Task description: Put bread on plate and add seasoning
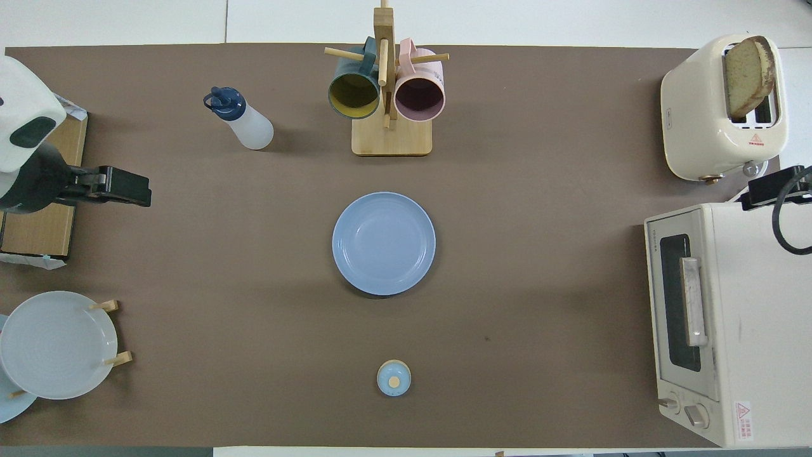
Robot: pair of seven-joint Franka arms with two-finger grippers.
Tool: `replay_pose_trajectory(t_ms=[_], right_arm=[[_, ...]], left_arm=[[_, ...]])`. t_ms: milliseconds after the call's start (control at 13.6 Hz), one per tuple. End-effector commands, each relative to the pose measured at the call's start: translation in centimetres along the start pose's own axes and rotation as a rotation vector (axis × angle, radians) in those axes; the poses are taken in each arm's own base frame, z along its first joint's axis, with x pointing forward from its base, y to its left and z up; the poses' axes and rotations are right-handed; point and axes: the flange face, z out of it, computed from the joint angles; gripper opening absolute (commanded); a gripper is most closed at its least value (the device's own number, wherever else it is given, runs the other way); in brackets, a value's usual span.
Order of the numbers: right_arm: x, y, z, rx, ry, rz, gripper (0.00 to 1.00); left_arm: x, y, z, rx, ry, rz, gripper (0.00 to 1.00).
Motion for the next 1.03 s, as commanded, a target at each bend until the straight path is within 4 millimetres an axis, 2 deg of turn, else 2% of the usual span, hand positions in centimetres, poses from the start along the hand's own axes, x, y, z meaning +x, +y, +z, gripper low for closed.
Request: replay_pose_trajectory(t_ms=[0, 516, 664, 959], right_arm=[[-0.6, 0.1, -0.1, 0.01, 0.009, -0.013, 1.0], [-0.8, 0.4, -0.5, 0.033, 0.015, 0.028, 1.0], [0.5, 0.3, -1.1, 0.015, 0.108, -0.049, 1.0], [3.5, 1.2, -0.9, -0.119, 0.24, -0.142, 1.0]], left_arm=[[-0.5, 0.1, -0.1, -0.001, 0.015, -0.008, 1.0], [-0.3, -0.4, -0.2, -0.005, 0.025, -0.022, 1.0], [-0.2, -0.4, -0.2, -0.006, 0.041, -0.001, 1.0], [-0.3, 0.4, 1.8, -0.007, 0.111, 0.022, 1.0]])
